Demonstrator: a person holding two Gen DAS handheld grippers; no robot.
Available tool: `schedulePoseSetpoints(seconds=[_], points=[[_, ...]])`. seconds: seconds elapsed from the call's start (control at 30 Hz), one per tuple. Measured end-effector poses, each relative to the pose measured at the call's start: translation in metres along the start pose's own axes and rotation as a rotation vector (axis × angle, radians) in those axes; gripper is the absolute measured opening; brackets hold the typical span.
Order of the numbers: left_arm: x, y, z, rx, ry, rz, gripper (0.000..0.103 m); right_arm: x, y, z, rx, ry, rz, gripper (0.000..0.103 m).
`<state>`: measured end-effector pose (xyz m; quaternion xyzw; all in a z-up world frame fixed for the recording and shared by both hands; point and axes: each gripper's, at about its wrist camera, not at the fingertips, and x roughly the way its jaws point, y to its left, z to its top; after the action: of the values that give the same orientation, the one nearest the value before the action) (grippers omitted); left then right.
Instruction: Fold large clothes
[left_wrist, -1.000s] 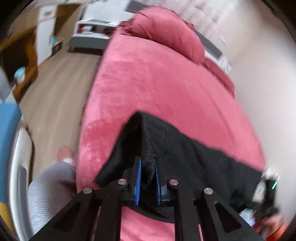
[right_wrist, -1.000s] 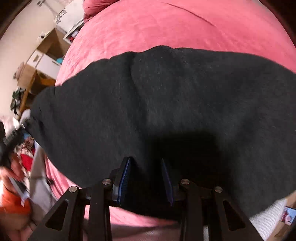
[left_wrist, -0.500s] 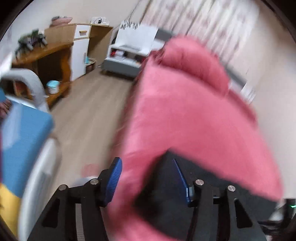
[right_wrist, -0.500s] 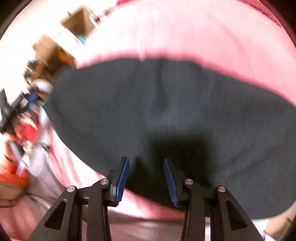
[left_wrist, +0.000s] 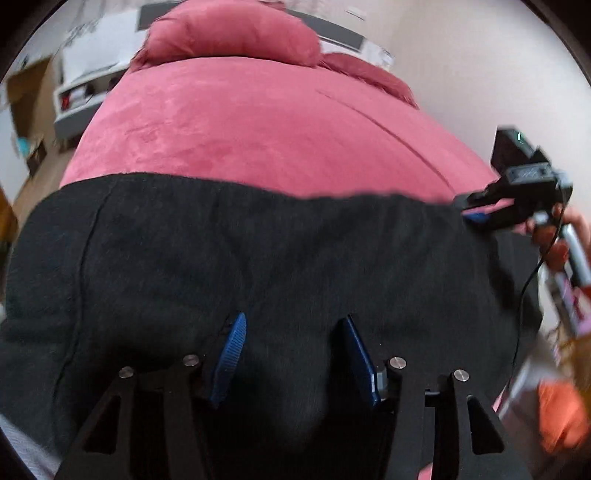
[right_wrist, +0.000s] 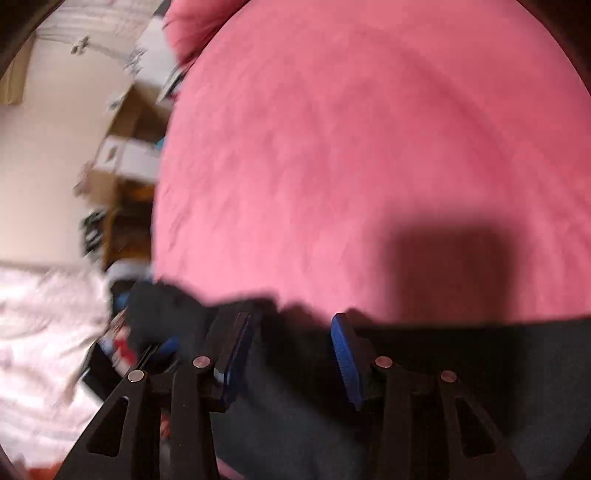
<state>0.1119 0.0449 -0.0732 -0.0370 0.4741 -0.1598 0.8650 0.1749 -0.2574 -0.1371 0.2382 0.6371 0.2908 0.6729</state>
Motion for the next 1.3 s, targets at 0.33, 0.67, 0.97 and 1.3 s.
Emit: schedulePoseSetpoints(seconds=[0.33, 0.67, 0.97, 1.3], points=[[0.003, -0.039, -0.016, 0.154, 0.008, 0.007, 0.062, 0.020, 0.035, -0.016, -0.210, 0.091, 0.066, 0.048], [-0.004, -0.006, -0.015, 0.035, -0.018, -0.019, 0.059, 0.053, 0.068, 0.013, -0.264, 0.291, 0.299, 0.056], [0.006, -0.009, -0.013, 0.035, 0.001, -0.008, 0.063, 0.084, 0.035, 0.041, 0.030, 0.110, 0.393, 0.075], [0.006, 0.001, -0.018, 0.007, -0.002, -0.026, 0.063, 0.039, 0.113, 0.078, -0.232, -0.167, -0.078, 0.035]])
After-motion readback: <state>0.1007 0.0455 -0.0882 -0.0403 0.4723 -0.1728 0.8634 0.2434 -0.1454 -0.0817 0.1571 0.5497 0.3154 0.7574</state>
